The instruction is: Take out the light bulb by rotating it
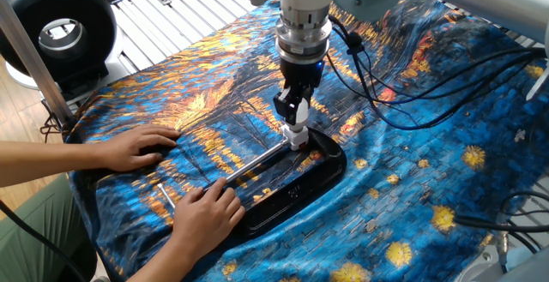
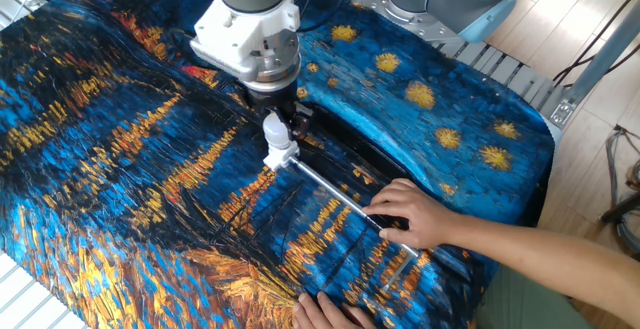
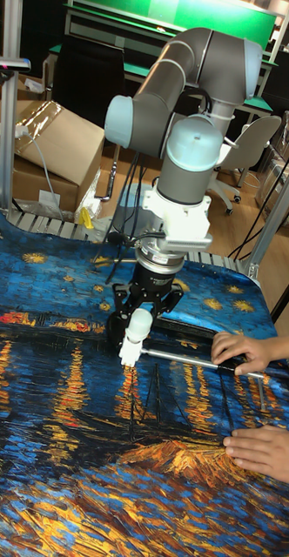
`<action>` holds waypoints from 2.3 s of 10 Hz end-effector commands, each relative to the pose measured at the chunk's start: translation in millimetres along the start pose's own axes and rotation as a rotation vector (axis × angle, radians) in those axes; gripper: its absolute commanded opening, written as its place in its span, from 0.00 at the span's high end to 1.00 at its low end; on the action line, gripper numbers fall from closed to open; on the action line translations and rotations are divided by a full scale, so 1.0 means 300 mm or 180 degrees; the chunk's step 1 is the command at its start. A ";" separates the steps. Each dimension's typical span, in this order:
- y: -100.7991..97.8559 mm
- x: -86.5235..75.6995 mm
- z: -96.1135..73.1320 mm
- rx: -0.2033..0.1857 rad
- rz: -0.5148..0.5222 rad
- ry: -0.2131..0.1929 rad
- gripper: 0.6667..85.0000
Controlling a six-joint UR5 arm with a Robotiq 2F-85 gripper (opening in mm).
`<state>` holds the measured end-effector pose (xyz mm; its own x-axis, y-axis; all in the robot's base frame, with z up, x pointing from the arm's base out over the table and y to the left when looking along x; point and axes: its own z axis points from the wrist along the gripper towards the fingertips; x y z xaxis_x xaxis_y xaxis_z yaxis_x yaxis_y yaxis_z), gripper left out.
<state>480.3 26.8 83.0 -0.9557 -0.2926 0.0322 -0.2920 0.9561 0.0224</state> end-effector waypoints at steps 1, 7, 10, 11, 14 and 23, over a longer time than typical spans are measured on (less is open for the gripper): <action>-0.007 0.001 -0.004 0.0016 -0.0459 -0.0003 0.87; -0.077 -0.025 -0.001 0.0332 -0.1798 0.0011 0.97; -0.123 -0.078 -0.005 0.0571 -0.2413 -0.0063 0.98; -0.134 -0.091 -0.008 0.0636 -0.2543 -0.0077 0.98; -0.063 -0.126 -0.014 0.0625 -0.2612 -0.0233 1.00; -0.142 0.014 -0.016 0.0447 -0.2435 0.0246 0.15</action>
<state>503.4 -8.8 84.2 -0.3863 -0.9145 0.1206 -0.9211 0.3756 -0.1025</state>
